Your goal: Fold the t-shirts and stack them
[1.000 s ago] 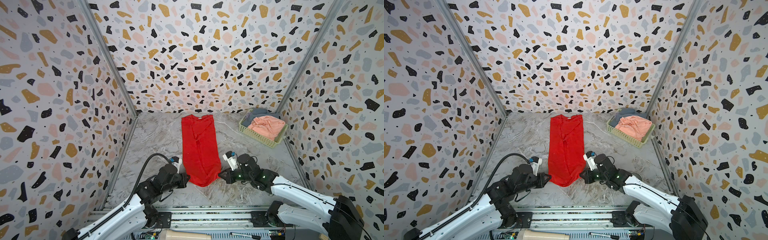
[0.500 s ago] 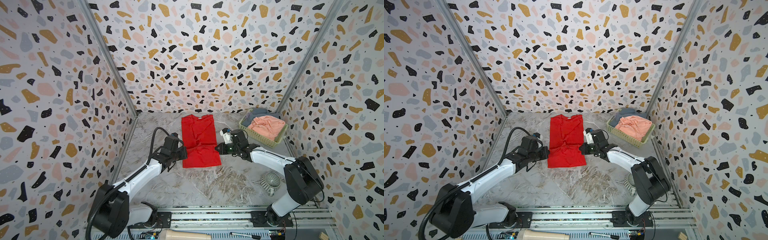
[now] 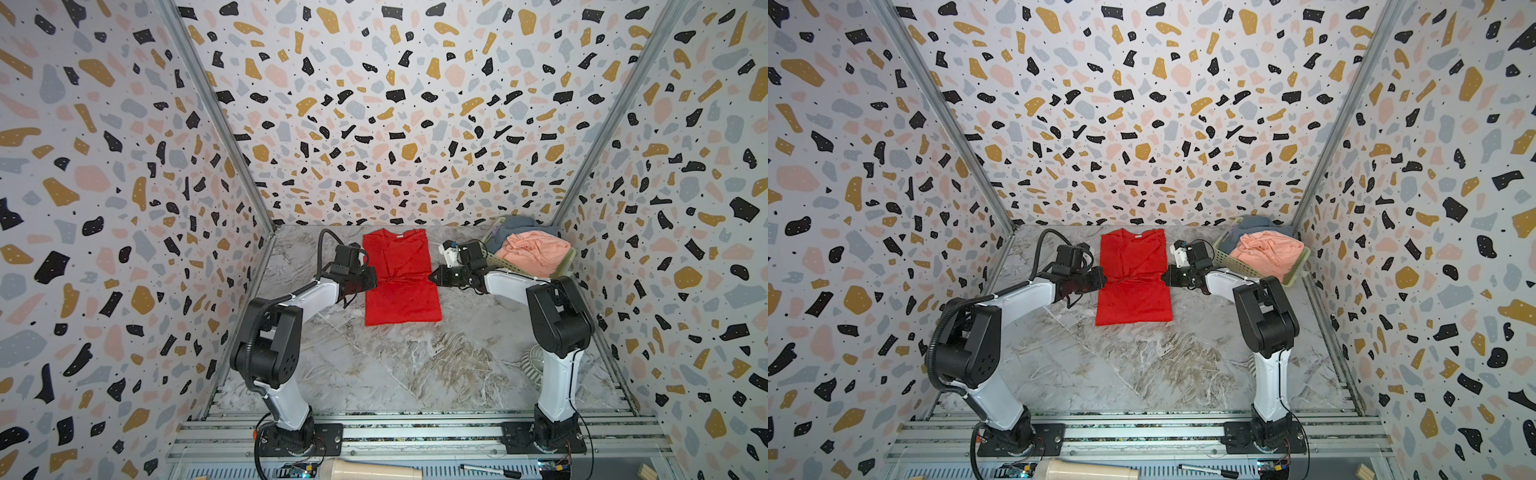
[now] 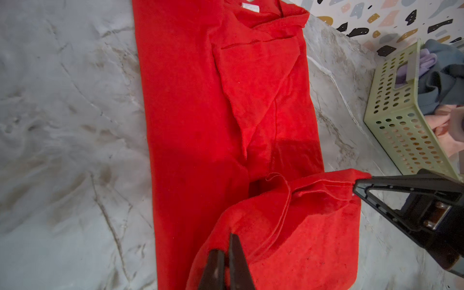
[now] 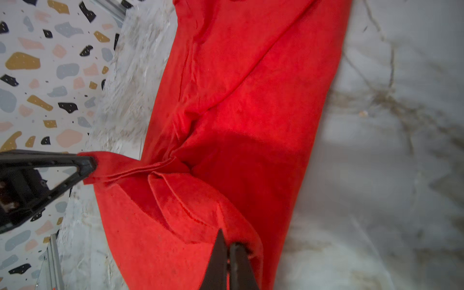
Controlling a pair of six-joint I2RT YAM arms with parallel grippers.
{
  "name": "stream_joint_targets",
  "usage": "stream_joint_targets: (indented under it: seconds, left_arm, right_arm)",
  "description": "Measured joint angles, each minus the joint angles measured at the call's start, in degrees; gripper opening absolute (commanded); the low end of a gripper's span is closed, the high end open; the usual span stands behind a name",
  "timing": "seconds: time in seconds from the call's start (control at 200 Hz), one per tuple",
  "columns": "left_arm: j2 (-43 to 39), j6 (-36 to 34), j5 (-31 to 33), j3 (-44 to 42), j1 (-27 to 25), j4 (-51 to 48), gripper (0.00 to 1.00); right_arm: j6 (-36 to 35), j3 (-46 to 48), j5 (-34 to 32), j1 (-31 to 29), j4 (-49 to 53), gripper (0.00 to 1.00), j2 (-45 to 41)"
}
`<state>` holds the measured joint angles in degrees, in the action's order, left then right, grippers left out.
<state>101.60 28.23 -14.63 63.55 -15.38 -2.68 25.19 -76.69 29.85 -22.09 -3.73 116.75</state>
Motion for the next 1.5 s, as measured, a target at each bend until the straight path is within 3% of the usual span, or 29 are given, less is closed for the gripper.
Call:
stream_joint_targets:
  seconds: [0.055, 0.14, 0.205, 0.245, 0.395, 0.481, 0.741, 0.911, 1.086, 1.392, 1.502]
  left_arm:
    - [1.79, 0.04, -0.37, 0.94, 0.61, 0.37, 0.29]
    - [4.48, 0.55, -1.22, 2.45, 1.68, 0.92, 0.33]
    - [5.68, 1.18, -1.40, 3.45, 2.67, 1.31, 0.32]
    - [5.88, 1.57, -1.33, 3.87, 3.43, 1.64, 0.33]
    - [4.35, 2.82, -0.26, 4.57, 5.68, 2.89, 0.52]
    - [1.79, 3.13, 0.11, 3.34, 6.10, 3.56, 0.56]
    - [-13.79, 3.67, 0.33, -13.16, 2.99, 4.02, 0.63]
    - [-21.94, 4.00, 0.17, -22.21, -1.25, 0.85, 0.62]
    - [-25.27, 5.14, -0.37, -28.65, -1.51, 0.94, 0.60]
    - [-20.39, 9.51, -3.93, -33.81, -1.57, 6.84, 0.53]
    - [-17.18, 11.54, -5.77, -33.83, -1.57, 12.41, 0.46]
  right_arm:
    - [0.04, -1.88, 1.01, 0.57, -0.20, 0.26, 1.75]
    - [0.37, -3.48, 2.71, 1.62, -1.79, 0.57, 3.82]
    - [0.50, -3.72, 3.85, 2.58, -2.71, 0.65, 4.42]
    - [0.66, -3.72, 4.24, 3.30, -2.89, 0.66, 4.44]
    - [0.04, -2.54, 4.57, 5.79, -3.67, 0.67, 2.38]
    - [-0.66, 1.73, 4.07, 6.88, -3.50, 0.68, -2.16]
    - [0.87, 21.86, 3.72, 3.87, -3.30, 0.68, -19.96]
    - [4.72, 31.32, 3.23, 0.09, -3.56, 0.68, -23.91]
    - [11.76, 39.89, 3.56, -0.52, -8.94, 0.68, -24.79]
    - [19.67, 42.10, 2.95, -1.95, -18.36, 0.61, -22.38]
    - [21.29, 40.94, 3.10, -2.40, -21.62, 0.58, -19.56]
